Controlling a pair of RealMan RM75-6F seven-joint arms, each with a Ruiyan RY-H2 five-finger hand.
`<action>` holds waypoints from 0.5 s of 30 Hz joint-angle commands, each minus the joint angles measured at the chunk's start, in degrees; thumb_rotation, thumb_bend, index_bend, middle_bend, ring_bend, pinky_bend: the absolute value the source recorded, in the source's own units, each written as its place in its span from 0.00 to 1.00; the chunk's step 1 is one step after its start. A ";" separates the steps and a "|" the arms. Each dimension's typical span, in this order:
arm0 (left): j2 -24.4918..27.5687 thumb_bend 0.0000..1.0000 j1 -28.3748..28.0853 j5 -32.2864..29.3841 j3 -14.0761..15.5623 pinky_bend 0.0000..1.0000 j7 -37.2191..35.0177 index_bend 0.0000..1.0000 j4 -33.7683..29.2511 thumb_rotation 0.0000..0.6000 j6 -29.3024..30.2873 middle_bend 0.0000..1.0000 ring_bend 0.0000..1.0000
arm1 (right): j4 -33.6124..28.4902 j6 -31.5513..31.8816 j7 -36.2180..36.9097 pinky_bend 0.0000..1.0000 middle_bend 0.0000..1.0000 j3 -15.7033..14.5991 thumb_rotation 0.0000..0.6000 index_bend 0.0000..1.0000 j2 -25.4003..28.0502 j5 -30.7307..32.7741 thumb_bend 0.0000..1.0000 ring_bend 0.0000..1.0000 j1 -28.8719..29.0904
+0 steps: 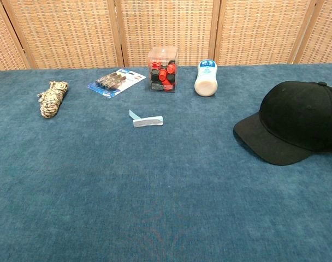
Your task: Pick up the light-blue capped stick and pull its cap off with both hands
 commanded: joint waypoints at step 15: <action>-1.18 0.00 -0.09 0.40 -0.29 0.00 -0.24 0.00 1.58 1.00 0.24 0.00 0.00 | -2.14 -9.51 3.40 0.00 0.00 3.03 1.00 0.00 0.63 0.51 0.00 0.00 7.45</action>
